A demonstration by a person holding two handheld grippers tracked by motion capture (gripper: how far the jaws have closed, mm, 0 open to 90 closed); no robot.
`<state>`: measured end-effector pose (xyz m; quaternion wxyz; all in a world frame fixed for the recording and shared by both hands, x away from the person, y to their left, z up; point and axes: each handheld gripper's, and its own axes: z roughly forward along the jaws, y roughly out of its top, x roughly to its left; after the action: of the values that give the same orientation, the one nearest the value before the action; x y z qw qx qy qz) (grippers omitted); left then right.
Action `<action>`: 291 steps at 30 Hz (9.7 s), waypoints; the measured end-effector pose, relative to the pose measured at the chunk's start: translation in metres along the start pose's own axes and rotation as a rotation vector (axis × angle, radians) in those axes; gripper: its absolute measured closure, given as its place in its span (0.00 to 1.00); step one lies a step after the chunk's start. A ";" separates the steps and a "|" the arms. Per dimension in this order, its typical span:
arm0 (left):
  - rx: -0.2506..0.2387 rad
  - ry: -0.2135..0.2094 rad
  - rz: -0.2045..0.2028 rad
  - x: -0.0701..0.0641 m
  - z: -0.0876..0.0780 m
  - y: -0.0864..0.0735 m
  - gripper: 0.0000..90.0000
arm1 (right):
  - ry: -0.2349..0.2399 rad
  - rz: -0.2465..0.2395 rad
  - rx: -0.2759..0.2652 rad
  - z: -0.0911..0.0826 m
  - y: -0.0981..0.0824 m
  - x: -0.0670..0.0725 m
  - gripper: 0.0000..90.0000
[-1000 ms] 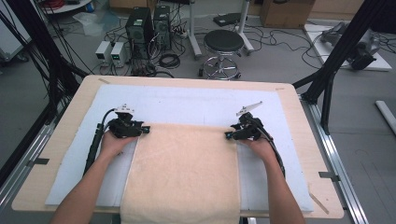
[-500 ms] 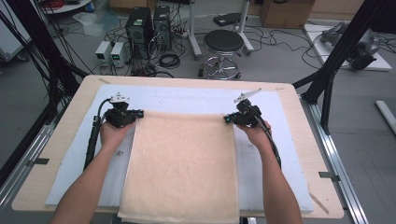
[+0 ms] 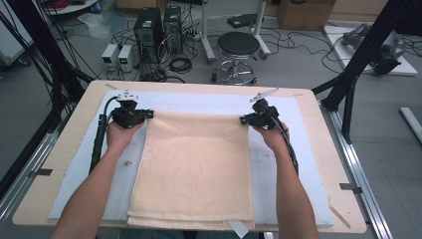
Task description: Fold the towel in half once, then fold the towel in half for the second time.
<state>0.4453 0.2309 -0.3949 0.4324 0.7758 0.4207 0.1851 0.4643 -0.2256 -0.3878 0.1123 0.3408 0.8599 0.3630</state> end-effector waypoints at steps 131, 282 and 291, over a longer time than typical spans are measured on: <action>-0.056 -0.263 0.282 -0.091 -0.147 -0.110 0.70 | 0.191 -0.232 -0.113 -0.098 -0.099 0.132 0.61; -0.054 -0.243 0.131 -0.070 -0.078 -0.092 0.54 | 0.081 -0.082 -0.163 -0.040 -0.087 0.101 0.39; -0.054 -0.209 0.132 -0.073 -0.080 -0.090 0.35 | 0.044 -0.068 -0.210 -0.048 -0.087 0.099 0.31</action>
<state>0.3065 0.2369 -0.4193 0.4814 0.8050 0.3162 0.1424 0.3256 -0.2298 -0.4090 0.1407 0.2899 0.8303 0.4547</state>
